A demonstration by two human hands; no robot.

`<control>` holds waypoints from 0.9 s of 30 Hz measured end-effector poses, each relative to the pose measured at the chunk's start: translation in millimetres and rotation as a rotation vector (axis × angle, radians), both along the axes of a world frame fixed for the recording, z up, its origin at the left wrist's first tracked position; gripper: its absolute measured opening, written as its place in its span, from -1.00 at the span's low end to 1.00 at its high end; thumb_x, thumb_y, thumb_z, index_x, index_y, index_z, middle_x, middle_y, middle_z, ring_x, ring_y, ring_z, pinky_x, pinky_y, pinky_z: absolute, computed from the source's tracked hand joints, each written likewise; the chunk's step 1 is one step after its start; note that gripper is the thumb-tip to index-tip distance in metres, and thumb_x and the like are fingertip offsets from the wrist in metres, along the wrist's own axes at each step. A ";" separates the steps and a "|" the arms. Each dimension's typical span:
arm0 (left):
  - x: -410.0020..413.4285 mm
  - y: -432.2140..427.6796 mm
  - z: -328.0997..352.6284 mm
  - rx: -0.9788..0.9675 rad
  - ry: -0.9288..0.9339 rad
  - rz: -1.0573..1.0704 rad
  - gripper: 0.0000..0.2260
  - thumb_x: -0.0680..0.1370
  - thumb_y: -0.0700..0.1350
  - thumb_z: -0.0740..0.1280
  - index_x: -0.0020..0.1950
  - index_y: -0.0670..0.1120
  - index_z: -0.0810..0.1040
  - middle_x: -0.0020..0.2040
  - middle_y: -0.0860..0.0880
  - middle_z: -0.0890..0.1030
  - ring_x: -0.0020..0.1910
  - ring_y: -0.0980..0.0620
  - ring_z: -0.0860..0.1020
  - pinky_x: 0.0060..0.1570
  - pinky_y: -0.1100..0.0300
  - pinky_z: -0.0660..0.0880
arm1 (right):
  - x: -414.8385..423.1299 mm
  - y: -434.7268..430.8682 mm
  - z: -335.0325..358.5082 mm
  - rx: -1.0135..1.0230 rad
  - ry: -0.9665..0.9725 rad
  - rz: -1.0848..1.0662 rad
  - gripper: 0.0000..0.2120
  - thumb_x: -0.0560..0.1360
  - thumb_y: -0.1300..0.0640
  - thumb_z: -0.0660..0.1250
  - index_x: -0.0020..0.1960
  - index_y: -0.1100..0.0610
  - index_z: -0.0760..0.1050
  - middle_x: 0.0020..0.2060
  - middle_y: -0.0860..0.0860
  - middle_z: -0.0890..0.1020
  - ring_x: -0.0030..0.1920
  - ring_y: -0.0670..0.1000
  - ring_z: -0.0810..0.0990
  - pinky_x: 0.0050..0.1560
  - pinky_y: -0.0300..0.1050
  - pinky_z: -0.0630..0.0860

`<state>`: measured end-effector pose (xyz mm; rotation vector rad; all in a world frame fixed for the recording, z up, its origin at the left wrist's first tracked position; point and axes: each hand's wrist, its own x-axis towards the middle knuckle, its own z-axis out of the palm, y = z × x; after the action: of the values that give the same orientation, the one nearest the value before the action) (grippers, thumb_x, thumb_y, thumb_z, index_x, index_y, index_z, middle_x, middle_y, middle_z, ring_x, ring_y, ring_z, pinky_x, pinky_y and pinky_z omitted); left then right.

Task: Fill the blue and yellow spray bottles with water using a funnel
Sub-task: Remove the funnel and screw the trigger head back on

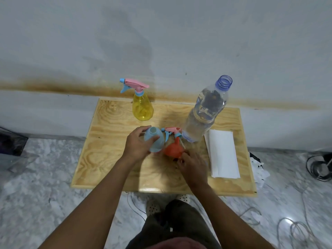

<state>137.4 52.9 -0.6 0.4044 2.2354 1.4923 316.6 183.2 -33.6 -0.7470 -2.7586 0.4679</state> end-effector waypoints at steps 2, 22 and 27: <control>0.0 0.1 -0.8 0.004 0.000 0.000 -0.61 0.41 -0.08 0.56 0.21 -0.05 0.61 0.13 0.06 0.64 0.08 0.14 0.58 -0.09 0.37 0.47 | 1.6 -2.2 -9.2 0.025 -0.039 -0.004 -0.86 0.36 0.13 0.50 -0.19 0.10 0.54 -0.10 0.04 0.64 -0.18 0.06 0.59 -0.28 -0.09 0.50; 7.5 1.5 3.6 0.046 -0.060 0.054 -0.58 0.40 -0.11 0.56 0.23 -0.05 0.59 0.14 0.05 0.61 0.10 0.11 0.55 -0.23 0.53 0.43 | -75.1 32.2 24.7 -0.344 -0.226 -0.068 -0.61 0.57 -0.02 0.23 0.38 0.00 0.45 0.31 0.02 0.53 0.21 0.09 0.56 0.20 0.07 0.51; 6.2 -0.2 0.8 0.008 -0.007 0.036 -0.56 0.40 -0.04 0.56 0.25 -0.04 0.58 0.15 0.08 0.61 0.11 0.13 0.55 -0.16 0.48 0.43 | -101.3 34.4 0.6 -0.319 -0.387 -0.100 -0.65 0.55 -0.01 0.20 0.29 0.04 0.49 0.22 0.05 0.57 0.17 0.09 0.58 0.09 -0.01 0.50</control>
<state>143.6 52.8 0.2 0.3627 2.2432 1.5182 215.3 217.5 -33.0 -1.1535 -3.0126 0.8339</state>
